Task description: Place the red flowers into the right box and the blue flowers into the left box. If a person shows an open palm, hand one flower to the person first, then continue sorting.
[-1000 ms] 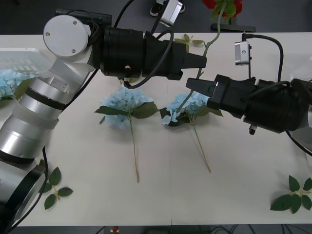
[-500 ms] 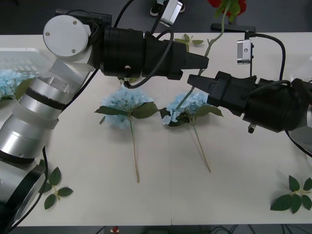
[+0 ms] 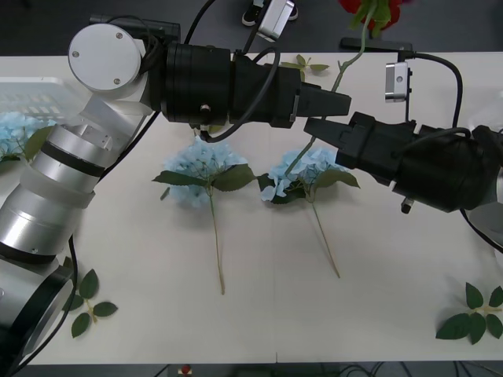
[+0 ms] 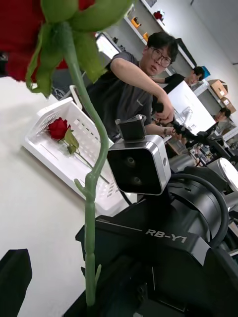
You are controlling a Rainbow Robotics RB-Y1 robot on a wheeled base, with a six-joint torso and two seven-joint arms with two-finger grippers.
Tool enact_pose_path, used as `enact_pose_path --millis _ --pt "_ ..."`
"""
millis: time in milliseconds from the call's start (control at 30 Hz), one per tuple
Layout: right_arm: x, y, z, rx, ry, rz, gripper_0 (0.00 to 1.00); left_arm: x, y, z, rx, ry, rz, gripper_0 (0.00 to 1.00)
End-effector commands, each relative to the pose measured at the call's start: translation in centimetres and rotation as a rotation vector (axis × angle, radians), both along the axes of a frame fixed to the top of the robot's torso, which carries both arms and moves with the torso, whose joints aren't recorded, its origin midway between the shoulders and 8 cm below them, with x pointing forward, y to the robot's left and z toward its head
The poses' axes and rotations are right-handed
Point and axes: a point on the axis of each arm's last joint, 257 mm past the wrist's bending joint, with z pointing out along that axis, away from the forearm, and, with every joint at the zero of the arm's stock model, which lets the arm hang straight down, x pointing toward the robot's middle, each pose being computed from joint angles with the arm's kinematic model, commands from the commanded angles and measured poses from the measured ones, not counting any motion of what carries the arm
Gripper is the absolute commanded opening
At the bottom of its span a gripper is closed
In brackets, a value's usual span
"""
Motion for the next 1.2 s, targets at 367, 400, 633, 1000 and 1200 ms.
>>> enact_pose_path --millis 367,400,633,1000,1200 --pt "4.5 -20.1 1.2 -0.263 0.133 -0.054 0.0 1.2 4.0 1.1 0.096 -0.037 0.034 1.0" --pt "4.4 -21.3 1.1 -0.28 0.147 -0.054 0.0 1.3 4.2 0.9 0.108 -0.031 0.039 1.0" --pt "2.3 -37.4 -1.1 -0.637 0.352 -0.195 0.0 4.0 8.4 -1.9 0.301 0.044 0.167 1.0" --pt "-3.1 -56.2 -5.1 -1.139 0.595 -0.486 0.0 9.6 14.6 -6.4 0.606 0.047 0.467 1.0" --pt "-2.7 -60.1 -9.2 -1.209 0.621 -0.596 0.0 11.3 17.1 -8.6 0.737 0.063 0.606 1.0"
